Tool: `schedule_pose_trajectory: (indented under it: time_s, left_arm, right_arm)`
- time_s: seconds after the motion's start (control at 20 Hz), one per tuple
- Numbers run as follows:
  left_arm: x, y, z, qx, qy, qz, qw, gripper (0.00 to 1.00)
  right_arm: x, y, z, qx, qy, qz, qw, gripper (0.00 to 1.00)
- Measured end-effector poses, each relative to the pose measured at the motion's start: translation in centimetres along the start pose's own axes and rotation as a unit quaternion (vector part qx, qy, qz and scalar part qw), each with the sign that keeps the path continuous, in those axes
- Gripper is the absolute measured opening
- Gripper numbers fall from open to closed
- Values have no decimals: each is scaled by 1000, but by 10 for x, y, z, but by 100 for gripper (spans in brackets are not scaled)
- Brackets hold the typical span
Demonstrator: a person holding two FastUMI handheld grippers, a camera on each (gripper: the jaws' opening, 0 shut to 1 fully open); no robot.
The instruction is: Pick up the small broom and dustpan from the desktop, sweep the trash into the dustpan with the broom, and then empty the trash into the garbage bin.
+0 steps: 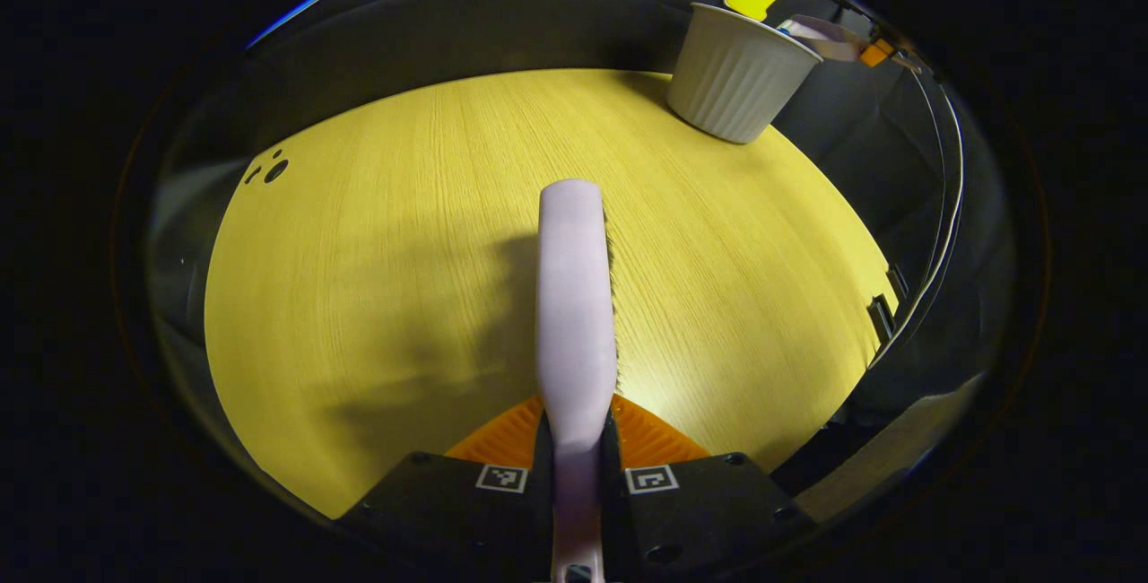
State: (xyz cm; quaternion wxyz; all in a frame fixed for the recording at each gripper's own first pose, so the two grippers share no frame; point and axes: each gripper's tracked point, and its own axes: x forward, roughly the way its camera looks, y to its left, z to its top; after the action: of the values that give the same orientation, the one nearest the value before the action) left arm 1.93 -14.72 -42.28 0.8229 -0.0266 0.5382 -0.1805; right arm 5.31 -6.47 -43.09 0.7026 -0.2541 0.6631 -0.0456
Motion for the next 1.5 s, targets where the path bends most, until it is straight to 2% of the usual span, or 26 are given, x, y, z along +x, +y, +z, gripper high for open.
schedule_pose_trajectory:
  time_s: [0.1,0.2,0.4,0.6,0.75,0.8,0.85,1.0,1.15,1.25,1.3,1.4,1.45,1.5]
  left_arm:
    - [1,0,-2,-1,2,-1,1000,25]
    - [3,-1,-4,-3,4,0,1000,24]
    - [1,-2,-5,-4,0,3,1000,25]
    - [0,0,-8,-12,1,5,1000,25]
    - [-1,-1,-9,-14,1,6,1000,25]
    - [-1,-1,-10,-14,2,9,1000,25]
    - [-2,-1,-9,-15,1,10,1000,24]
    - [-4,-1,-9,-14,-2,14,1000,25]
    - [-6,2,-7,-23,-8,23,999,25]
    - [-8,5,-6,-29,-11,29,999,25]
    - [-10,5,-7,-30,-11,32,999,25]
    - [-12,7,-7,-28,-10,40,999,24]
    - [-13,9,-6,-27,-10,44,999,24]
    - [-15,12,-6,-27,-10,47,998,24]
  right_arm:
    - [-5,-7,5,-42,8,-17,999,36]
    - [-6,-5,14,-58,5,-13,998,36]
    - [-6,-1,17,-60,3,-2,998,36]
    - [-4,1,21,-30,-3,14,999,36]
    - [-4,-1,17,-32,-2,10,999,36]
    - [-4,-2,16,-35,0,9,999,32]
    - [-4,-2,16,-35,-2,9,999,36]
    - [-5,-2,14,-24,-12,12,1000,36]
    - [-13,6,12,9,-38,38,999,36]
    - [-25,24,13,45,-68,73,994,33]
    - [-31,32,14,59,-84,86,991,36]
    - [-42,40,11,73,-109,102,986,36]
    - [-48,46,10,77,-119,108,984,32]
    - [-54,52,10,81,-128,115,982,36]
